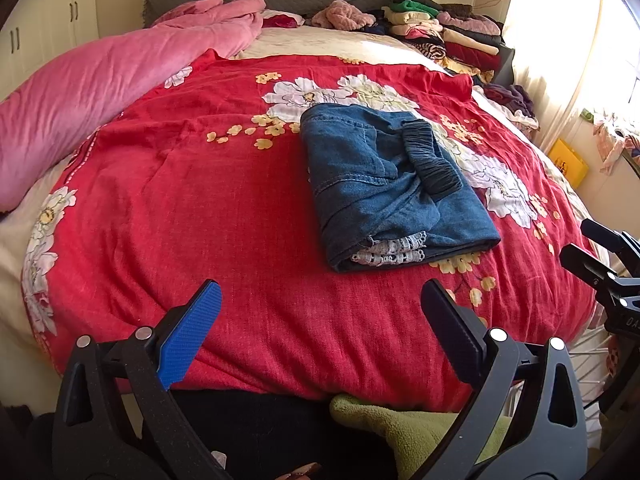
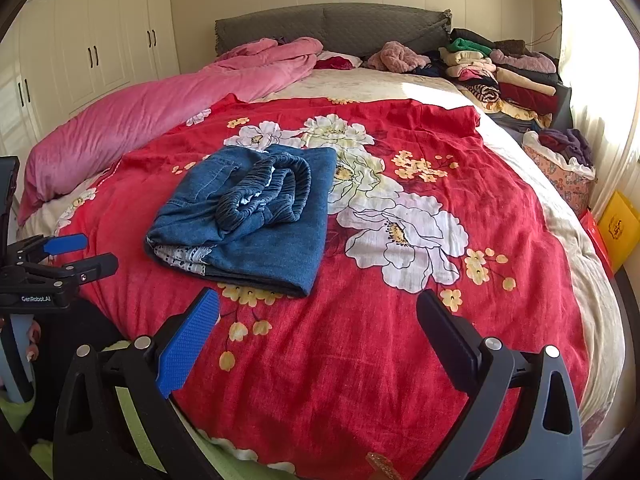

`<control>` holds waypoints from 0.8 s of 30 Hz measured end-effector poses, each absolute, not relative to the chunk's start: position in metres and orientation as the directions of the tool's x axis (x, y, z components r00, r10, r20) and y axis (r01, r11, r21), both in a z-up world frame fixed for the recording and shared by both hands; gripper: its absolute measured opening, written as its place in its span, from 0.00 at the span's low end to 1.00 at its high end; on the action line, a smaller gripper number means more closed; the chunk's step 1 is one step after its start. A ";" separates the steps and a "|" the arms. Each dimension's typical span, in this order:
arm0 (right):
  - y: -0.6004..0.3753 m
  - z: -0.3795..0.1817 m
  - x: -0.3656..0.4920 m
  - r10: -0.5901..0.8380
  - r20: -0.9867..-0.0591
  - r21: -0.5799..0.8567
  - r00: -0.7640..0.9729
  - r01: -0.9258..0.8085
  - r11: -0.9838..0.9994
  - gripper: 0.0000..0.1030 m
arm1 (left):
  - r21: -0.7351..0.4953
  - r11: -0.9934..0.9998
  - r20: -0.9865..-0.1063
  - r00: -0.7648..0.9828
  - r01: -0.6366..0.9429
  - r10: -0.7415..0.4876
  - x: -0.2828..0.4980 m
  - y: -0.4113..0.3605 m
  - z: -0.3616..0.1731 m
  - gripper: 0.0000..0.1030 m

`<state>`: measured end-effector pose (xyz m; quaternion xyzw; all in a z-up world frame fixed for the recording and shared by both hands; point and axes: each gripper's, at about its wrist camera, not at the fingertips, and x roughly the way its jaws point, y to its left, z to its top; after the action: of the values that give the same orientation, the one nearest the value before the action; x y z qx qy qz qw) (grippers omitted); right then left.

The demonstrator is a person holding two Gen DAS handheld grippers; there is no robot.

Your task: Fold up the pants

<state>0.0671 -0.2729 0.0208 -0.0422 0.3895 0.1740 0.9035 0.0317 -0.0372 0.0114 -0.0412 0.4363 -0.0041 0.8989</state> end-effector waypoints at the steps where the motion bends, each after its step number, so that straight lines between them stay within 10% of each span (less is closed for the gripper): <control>1: -0.273 0.021 0.067 0.282 -0.718 0.060 0.636 -0.347 0.936 0.96 | -0.078 0.996 -0.784 0.619 -0.031 -0.042 0.031 -0.037 0.012 0.91; 24: -0.274 0.025 0.068 0.276 -0.719 0.052 0.638 -0.346 0.937 0.96 | -0.073 0.996 -0.792 0.609 -0.049 -0.028 0.031 -0.035 0.013 0.91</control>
<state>0.0676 -0.2736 0.0245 -0.0451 0.3889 0.1722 0.9039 0.0310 -0.0348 0.0132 -0.0435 0.4419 0.0059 0.8960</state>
